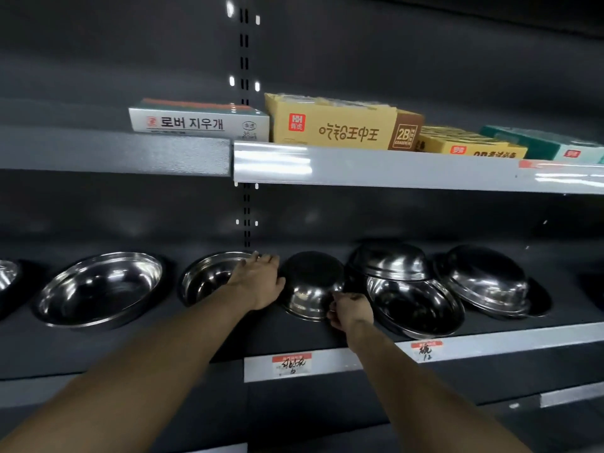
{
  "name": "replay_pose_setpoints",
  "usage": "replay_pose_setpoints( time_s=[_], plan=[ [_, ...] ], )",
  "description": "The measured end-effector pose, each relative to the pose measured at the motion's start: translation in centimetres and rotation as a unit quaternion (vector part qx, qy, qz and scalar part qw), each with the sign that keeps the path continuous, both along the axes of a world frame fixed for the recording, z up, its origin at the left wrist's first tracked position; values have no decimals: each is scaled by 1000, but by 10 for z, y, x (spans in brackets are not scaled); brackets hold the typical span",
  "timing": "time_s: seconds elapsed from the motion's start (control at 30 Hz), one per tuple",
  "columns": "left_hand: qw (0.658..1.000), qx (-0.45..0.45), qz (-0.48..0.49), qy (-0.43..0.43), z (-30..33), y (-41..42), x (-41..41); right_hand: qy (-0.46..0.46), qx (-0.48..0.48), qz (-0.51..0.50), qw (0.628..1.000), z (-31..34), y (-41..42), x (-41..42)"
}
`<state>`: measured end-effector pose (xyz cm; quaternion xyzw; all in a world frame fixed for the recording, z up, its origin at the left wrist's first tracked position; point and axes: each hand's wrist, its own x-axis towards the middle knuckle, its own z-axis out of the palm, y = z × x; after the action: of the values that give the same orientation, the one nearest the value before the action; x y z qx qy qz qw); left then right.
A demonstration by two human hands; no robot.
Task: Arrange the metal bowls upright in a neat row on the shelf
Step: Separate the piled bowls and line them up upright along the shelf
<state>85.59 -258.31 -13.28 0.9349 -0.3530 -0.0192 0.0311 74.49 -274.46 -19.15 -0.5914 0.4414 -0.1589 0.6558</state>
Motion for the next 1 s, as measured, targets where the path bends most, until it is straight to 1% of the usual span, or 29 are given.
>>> replay_pose_setpoints(
  time_s=[0.07,0.13,0.2,0.3,0.57,0.8,0.9,1.0],
  plan=[
    [1000,2,-7,5,-1,-18,4,-17,17,0,1000,2,-10,-1],
    [1000,3,-11,11,-2,-33,10,-15,29,28,999,7,-15,0],
    [1000,8,-7,19,-4,-46,17,5,18,64,998,10,-19,3],
    [999,28,9,29,-8,-59,28,32,-4,91,995,9,-25,6],
    [995,44,56,66,-29,-71,46,77,-9,125,989,-3,-31,11],
    [992,-21,75,98,-25,-64,47,51,-15,84,995,-3,-25,14],
    [990,-45,90,101,-21,-55,44,45,-42,60,996,1,-17,17],
    [982,-107,108,113,-18,-45,43,40,-80,62,994,4,-9,21]
  ],
)
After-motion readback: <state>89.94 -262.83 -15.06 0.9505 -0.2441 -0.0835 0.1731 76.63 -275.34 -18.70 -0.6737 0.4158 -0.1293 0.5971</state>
